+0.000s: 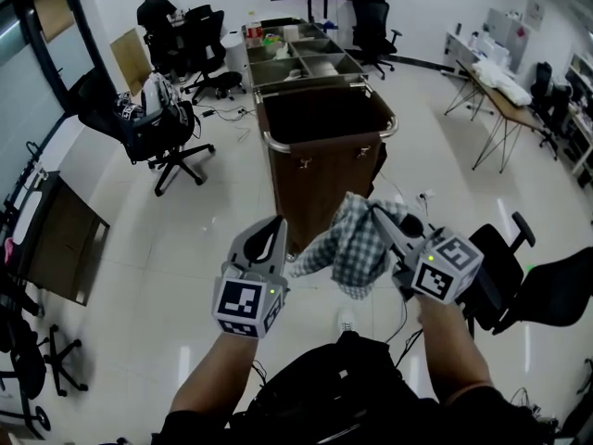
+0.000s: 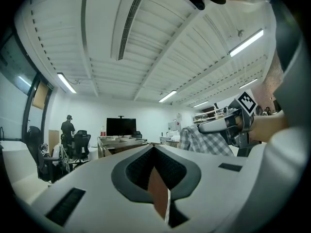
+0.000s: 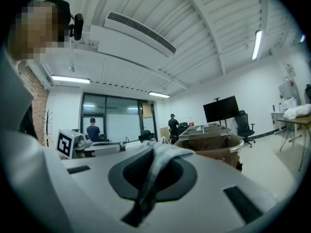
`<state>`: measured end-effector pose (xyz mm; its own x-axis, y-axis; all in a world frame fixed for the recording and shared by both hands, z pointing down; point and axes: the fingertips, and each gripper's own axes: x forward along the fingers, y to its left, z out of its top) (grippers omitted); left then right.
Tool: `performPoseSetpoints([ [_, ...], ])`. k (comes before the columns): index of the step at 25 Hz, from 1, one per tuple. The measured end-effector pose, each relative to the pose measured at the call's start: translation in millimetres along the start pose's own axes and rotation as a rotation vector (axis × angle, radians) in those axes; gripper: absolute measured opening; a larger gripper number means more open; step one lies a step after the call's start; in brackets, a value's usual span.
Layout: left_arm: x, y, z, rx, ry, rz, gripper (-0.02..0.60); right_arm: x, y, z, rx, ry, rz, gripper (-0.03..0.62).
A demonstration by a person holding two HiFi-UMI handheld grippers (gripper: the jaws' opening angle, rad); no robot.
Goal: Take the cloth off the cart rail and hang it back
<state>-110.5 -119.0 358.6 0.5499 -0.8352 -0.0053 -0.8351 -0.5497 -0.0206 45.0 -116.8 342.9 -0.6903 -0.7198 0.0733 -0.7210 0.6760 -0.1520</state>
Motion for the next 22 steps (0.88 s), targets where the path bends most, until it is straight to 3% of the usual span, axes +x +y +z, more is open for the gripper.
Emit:
performPoseSetpoints([
  [6, 27, 25, 21, 0.013, -0.033, 0.021, 0.000, 41, -23, 50, -0.057, -0.067, 0.018, 0.020],
  [12, 74, 60, 43, 0.021, -0.055, 0.064, 0.000, 79, -59, 104, -0.039, -0.159, 0.040, 0.020],
  [22, 164, 109, 71, 0.055, -0.088, 0.178, 0.000, 145, -122, 209, -0.094, -0.286, 0.152, 0.018],
])
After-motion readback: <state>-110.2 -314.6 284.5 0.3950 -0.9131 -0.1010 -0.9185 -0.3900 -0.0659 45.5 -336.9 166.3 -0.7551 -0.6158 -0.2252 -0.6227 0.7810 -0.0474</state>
